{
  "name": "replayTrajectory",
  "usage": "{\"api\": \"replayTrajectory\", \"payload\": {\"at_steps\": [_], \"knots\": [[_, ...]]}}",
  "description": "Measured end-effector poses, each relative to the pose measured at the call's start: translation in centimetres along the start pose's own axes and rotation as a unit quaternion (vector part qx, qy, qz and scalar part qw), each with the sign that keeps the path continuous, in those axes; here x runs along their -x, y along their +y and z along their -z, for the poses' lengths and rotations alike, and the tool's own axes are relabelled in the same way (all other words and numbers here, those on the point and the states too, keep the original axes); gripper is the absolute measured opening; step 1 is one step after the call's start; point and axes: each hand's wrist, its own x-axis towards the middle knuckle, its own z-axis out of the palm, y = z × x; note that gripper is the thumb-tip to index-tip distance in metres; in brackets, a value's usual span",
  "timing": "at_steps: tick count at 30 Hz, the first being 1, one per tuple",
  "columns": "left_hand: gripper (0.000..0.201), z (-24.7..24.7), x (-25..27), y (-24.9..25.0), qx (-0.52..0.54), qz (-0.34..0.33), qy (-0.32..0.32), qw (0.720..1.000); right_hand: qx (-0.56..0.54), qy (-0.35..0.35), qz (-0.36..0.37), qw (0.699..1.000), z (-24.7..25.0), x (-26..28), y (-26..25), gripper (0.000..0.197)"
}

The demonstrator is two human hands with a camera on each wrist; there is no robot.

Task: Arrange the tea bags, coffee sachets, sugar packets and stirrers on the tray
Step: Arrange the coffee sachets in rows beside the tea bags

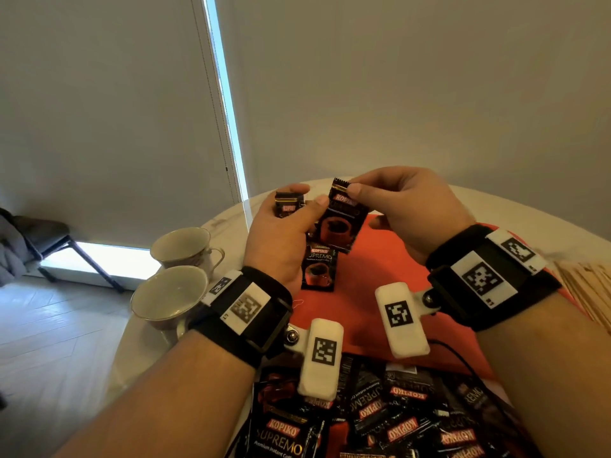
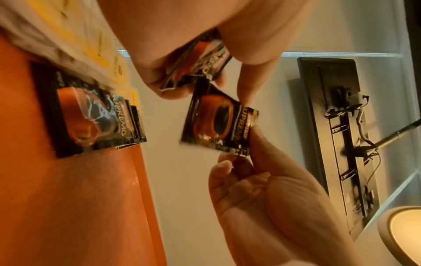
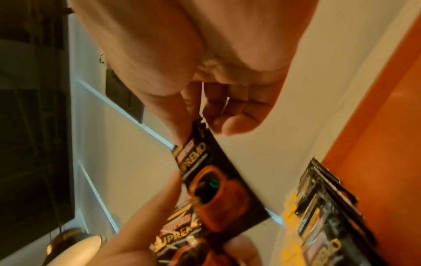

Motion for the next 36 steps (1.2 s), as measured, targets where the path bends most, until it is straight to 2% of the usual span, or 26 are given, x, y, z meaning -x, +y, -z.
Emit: {"api": "replayTrajectory", "payload": {"at_steps": [4,7,9,12,15,17,19,22,25,27,30,33,36], "knots": [[0.032,-0.1,0.2,-0.1,-0.003,-0.02,-0.057,0.998,-0.089,-0.024,-0.075,0.993,0.2,0.0,-0.2,0.008],[0.039,-0.1,0.3,0.2,0.013,-0.015,-0.085,0.996,-0.143,-0.024,-0.085,0.986,0.3,0.1,-0.4,0.002],[0.043,-0.2,0.4,0.2,0.011,-0.013,-0.101,0.995,-0.198,-0.025,-0.092,0.976,0.5,0.1,-0.7,0.008],[0.046,-0.3,0.5,0.2,0.007,-0.008,-0.1,0.995,-0.25,-0.03,-0.123,0.96,0.6,0.1,-0.9,0.015],[0.048,-0.3,0.6,0.4,0.023,0.002,-0.077,0.997,-0.286,-0.004,-0.149,0.947,0.2,0.1,-0.7,0.007],[0.047,-0.2,0.4,0.4,0.026,0.003,-0.056,0.998,-0.261,0.005,-0.154,0.953,0.1,0.1,-0.5,0.006],[0.046,0.1,0.2,0.4,0.02,0.0,-0.027,0.999,-0.189,-0.029,-0.161,0.968,0.0,0.2,-0.6,0.009],[0.047,0.3,0.1,0.4,0.02,0.001,0.0,1.0,-0.123,-0.079,-0.176,0.973,-0.5,0.7,-0.6,0.006],[0.042,0.1,0.0,0.3,0.019,-0.004,0.034,0.999,-0.122,-0.05,-0.186,0.974,-0.8,0.7,-0.3,0.013],[0.035,0.0,-0.1,0.4,0.021,-0.014,0.073,0.997,-0.149,-0.021,-0.204,0.967,-0.5,0.6,0.2,0.013],[0.029,0.0,-0.2,0.9,0.039,-0.031,0.1,0.994,-0.152,-0.004,-0.257,0.954,-0.2,0.9,1.4,0.011],[0.024,0.1,-0.2,1.2,0.026,-0.051,0.11,0.992,-0.111,-0.03,-0.321,0.94,-0.6,1.5,2.7,0.012],[0.02,-0.2,0.1,1.3,0.018,-0.056,0.112,0.992,-0.072,-0.055,-0.351,0.932,-1.2,2.1,3.1,0.012]]}}
